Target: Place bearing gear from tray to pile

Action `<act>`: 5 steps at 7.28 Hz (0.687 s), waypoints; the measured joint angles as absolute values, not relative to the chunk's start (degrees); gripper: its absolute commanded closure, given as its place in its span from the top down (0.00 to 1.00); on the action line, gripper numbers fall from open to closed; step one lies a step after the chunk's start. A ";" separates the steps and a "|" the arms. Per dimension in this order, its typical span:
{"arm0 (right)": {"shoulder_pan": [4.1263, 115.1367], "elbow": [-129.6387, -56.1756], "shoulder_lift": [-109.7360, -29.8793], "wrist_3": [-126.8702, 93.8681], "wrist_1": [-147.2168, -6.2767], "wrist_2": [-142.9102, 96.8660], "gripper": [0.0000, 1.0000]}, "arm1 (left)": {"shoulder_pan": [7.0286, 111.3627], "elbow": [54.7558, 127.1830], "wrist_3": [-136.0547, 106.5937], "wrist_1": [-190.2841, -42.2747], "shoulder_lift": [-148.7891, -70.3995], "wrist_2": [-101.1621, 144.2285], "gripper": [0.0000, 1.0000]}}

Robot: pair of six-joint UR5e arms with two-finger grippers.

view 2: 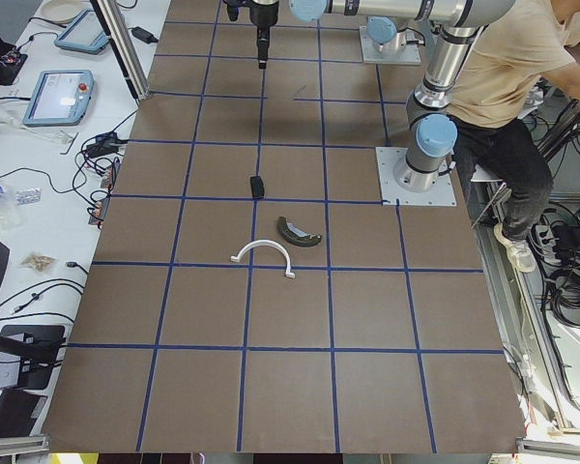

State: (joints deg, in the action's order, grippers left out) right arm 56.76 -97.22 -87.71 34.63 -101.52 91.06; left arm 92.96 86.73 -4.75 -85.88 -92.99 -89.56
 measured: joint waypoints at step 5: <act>43.60 -93.77 -72.33 62.65 -115.81 93.88 1.00 | 92.90 86.66 -4.75 -85.87 -92.97 -89.56 1.00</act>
